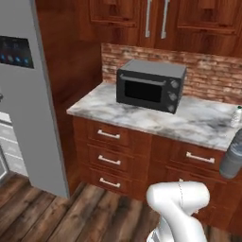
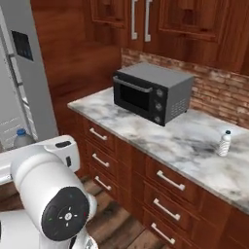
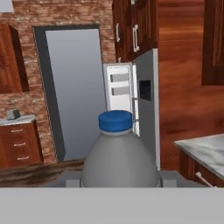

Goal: Take the bottled waters from the counter and place them in the freezer to freeze. Close the freezer door after placing the bottles.

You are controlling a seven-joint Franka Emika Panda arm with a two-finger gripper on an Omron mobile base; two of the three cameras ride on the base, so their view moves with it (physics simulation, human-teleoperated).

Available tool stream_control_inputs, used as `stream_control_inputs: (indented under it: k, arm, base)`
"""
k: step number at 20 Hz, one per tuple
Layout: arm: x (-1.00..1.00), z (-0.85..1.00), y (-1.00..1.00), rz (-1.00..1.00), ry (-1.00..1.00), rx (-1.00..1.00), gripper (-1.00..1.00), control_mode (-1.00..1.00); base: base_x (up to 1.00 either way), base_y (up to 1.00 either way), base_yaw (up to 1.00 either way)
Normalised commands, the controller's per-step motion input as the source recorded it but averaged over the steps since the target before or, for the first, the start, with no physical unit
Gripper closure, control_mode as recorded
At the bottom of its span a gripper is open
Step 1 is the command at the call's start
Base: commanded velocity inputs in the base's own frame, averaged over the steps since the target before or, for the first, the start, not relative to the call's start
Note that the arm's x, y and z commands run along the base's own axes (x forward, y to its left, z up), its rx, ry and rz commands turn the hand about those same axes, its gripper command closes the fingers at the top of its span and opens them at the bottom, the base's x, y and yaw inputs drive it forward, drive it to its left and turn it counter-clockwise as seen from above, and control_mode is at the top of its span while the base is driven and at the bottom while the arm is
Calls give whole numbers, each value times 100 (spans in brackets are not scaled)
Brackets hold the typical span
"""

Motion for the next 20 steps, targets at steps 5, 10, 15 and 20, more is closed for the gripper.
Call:
stream_control_inputs:
  k: [5,10,15,20]
  arm:
    - [0,0,0,0,0,0,100,100]
    - [0,0,0,0,0,0,100,100]
    - [0,0,0,0,0,0,100,100]
    - [0,0,0,0,0,0,100,100]
  base:
    - [19,100,30]
    - [40,100,4]
    - [41,100,-25]
    - [45,100,-24]
